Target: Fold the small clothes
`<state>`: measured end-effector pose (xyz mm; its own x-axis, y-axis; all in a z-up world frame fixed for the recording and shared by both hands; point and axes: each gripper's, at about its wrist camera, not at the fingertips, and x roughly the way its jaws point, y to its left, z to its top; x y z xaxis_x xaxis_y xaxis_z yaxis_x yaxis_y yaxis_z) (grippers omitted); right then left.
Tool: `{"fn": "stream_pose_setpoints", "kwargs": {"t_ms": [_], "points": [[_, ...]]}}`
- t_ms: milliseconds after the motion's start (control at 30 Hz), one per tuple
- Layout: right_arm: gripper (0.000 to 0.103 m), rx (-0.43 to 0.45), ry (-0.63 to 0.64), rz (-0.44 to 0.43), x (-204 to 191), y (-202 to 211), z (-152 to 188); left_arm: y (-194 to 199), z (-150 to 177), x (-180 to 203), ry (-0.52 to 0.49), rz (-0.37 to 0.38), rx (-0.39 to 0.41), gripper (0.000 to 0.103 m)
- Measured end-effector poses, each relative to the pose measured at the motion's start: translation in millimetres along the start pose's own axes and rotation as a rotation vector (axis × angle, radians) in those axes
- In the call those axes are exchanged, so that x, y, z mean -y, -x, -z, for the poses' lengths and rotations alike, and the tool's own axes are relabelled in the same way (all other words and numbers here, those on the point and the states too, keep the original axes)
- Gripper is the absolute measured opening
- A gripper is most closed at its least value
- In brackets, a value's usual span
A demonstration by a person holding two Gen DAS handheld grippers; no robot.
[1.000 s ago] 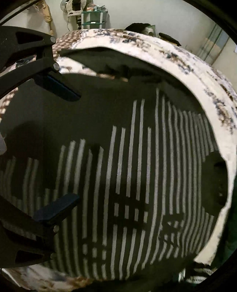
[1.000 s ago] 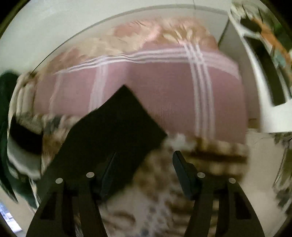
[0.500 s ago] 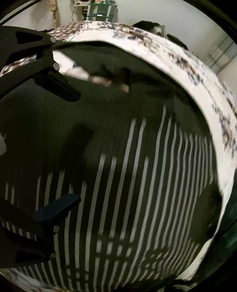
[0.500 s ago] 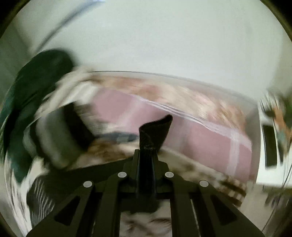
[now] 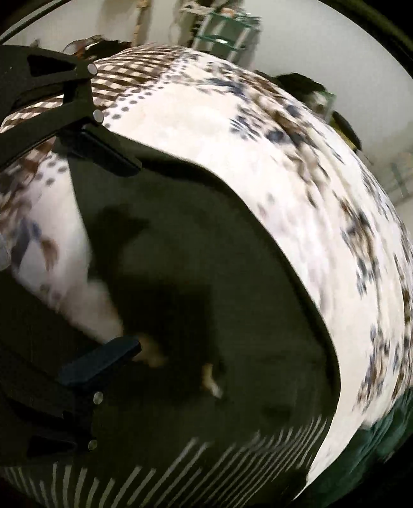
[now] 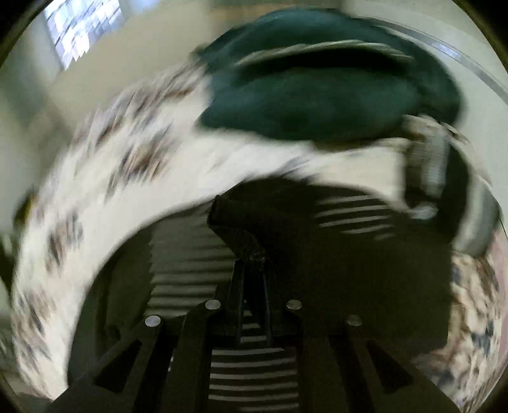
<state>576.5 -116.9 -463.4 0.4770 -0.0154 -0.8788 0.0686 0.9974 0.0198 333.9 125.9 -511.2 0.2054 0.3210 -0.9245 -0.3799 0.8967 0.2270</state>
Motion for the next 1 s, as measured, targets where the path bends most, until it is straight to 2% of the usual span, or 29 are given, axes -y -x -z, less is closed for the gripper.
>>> {"fn": "stream_pose_setpoints", "kwargs": {"t_ms": [67, 133, 200, 267, 300, 333, 367, 400, 433, 467, 500, 567, 633, 667, 733, 800, 833, 900, 1000], "points": [[0.01, -0.044, 0.115, 0.015, -61, -34, 18, -8, 1, -19, 0.038, 0.004, -0.009, 0.103], [0.01, -0.078, 0.185, 0.026, -102, -52, 42, -14, 3, -32, 0.064, 0.015, -0.017, 0.103], [0.01, -0.099, 0.242, 0.049, -124, -67, 66, -19, 5, -47, 0.088, 0.026, -0.03, 0.103], [0.011, -0.179, 0.252, 0.03, -134, -83, 80, -19, 9, -66, 0.12, 0.036, -0.043, 0.103], [0.011, -0.218, 0.227, 0.005, -132, -88, 82, -18, 14, -84, 0.156, 0.053, -0.052, 0.103], [0.018, -0.24, 0.191, -0.03, -125, -88, 82, -17, 17, -93, 0.179, 0.061, -0.057, 0.103], [0.034, -0.261, 0.151, -0.091, -115, -82, 84, -16, 26, -112, 0.226, 0.063, -0.072, 0.103], [0.044, -0.273, 0.12, -0.138, -102, -75, 84, -17, 35, -126, 0.265, 0.068, -0.095, 0.103], [0.063, -0.272, 0.098, -0.147, -90, -64, 89, -18, 41, -133, 0.291, 0.075, -0.111, 0.103], [0.066, -0.27, 0.086, -0.141, -78, -52, 95, -22, 49, -146, 0.336, 0.091, -0.143, 0.103], [0.066, -0.276, 0.08, -0.14, -68, -44, 102, -30, 61, -159, 0.41, 0.129, -0.2, 0.103], [0.066, -0.299, 0.054, -0.117, -45, -29, 118, -44, 75, -172, 0.508, 0.201, -0.261, 0.103], [0.066, -0.333, 0.013, -0.107, -20, -17, 139, -52, 81, -174, 0.533, 0.196, -0.271, 0.103], [0.066, -0.344, -0.006, -0.091, -9, -11, 150, -55, 80, -169, 0.494, 0.172, -0.246, 0.103], [0.066, -0.37, -0.036, -0.073, 6, -6, 167, -64, 74, -153, 0.366, 0.052, -0.248, 0.103], [0.066, -0.403, -0.069, -0.063, 17, -5, 180, -71, 65, -161, 0.327, -0.02, -0.225, 0.103], [0.066, -0.418, -0.08, -0.065, 25, -2, 185, -72, 61, -170, 0.341, -0.043, -0.216, 0.103], [0.066, -0.433, -0.086, -0.062, 30, -4, 198, -73, 47, -213, 0.411, -0.123, -0.176, 0.103], [0.066, -0.414, -0.041, -0.063, 29, 3, 209, -71, 34, -265, 0.457, -0.239, -0.129, 0.103]]}}
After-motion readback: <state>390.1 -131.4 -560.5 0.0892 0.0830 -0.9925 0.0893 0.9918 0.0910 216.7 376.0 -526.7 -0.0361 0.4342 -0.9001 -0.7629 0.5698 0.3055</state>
